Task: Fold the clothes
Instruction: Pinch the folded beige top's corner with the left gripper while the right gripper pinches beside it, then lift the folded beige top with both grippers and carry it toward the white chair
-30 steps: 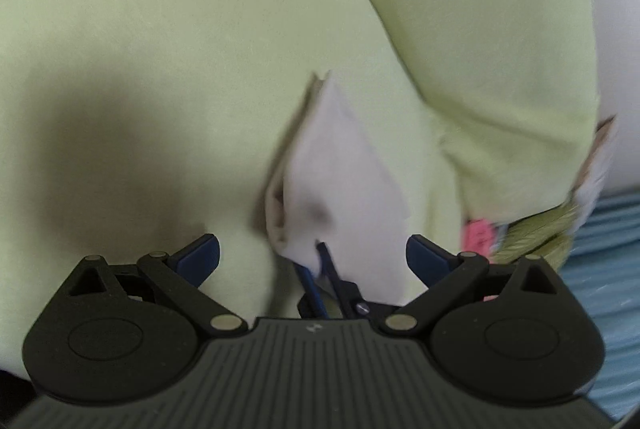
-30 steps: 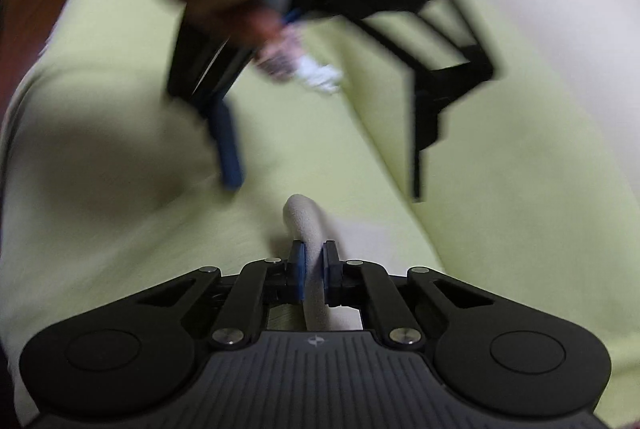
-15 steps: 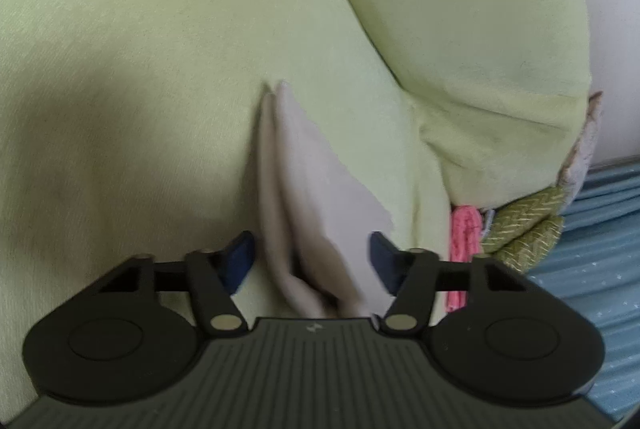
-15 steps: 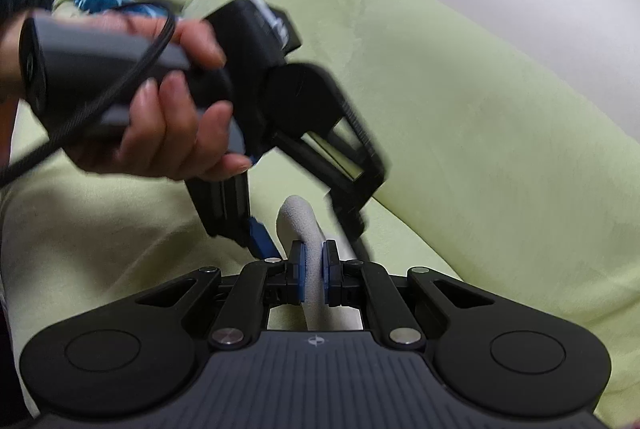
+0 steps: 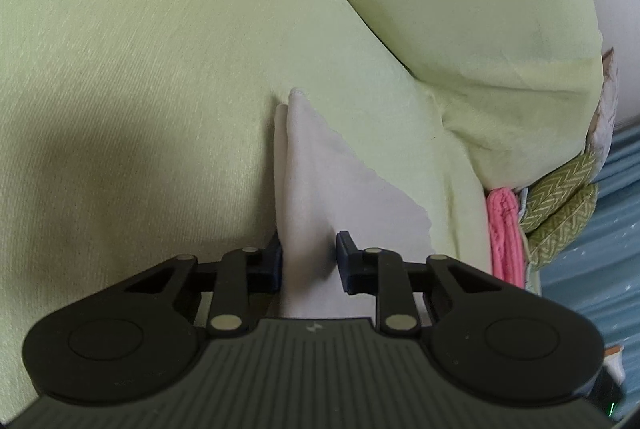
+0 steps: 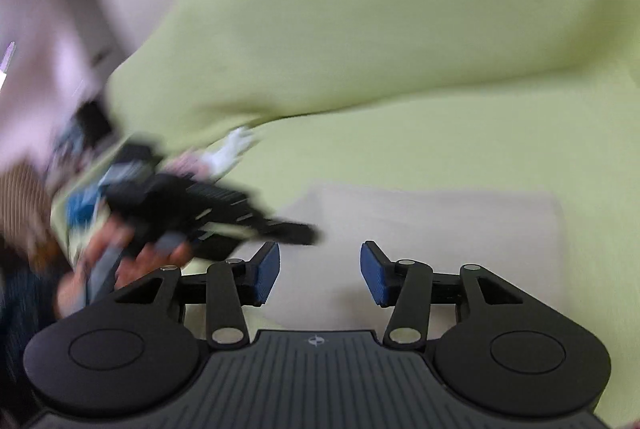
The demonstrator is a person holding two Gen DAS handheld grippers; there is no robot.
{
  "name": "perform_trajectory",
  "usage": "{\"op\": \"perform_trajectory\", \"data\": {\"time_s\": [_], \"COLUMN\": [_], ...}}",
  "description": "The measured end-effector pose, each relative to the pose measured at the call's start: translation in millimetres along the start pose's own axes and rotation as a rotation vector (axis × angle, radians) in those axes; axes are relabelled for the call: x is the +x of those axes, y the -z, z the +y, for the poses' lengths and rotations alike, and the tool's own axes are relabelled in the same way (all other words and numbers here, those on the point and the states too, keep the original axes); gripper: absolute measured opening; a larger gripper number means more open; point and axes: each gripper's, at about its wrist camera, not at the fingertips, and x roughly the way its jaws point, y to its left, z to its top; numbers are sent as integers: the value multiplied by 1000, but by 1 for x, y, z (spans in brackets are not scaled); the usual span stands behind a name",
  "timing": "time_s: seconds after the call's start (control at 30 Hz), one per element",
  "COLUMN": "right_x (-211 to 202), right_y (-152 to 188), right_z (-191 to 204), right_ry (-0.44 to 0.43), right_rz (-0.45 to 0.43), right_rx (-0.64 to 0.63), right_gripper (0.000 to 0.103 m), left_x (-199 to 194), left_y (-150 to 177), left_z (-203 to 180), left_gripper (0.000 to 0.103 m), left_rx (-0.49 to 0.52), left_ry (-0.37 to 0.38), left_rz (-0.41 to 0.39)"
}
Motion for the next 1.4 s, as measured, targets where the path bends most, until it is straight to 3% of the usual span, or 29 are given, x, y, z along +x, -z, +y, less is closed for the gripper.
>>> {"op": "perform_trajectory", "data": {"time_s": [0.17, 0.27, 0.37, 0.47, 0.8, 0.93, 1.1, 1.33, 1.4], "right_x": [5, 4, 6, -25, -21, -27, -38, -27, -19], "right_y": [-18, -20, -23, -20, -14, -18, -10, -2, -3], "right_z": [-12, -15, -21, -47, -75, -98, -163, -186, -190], "right_ry": [147, 189, 211, 234, 277, 226, 43, -89, -113], "right_rz": [25, 28, 32, 30, 41, 36, 44, 77, 80], "right_rx": [42, 31, 33, 41, 43, 142, 462, 561, 573], "right_gripper": [49, 48, 48, 48, 49, 55, 58, 57, 51], "left_x": [2, -3, -4, -4, 1, 3, 1, 2, 3], "left_y": [5, 10, 14, 17, 15, 14, 12, 11, 11], "left_z": [-13, -20, -28, -32, -35, -36, -35, -37, -39], "left_gripper": [21, 21, 21, 21, 21, 21, 21, 23, 24], "left_rx": [70, 127, 181, 204, 212, 214, 207, 231, 242], "left_ry": [-43, -76, -110, -124, -130, -132, -129, -139, -145], "left_rz": [-26, -44, -56, -61, -59, -58, -52, -45, -46]}}
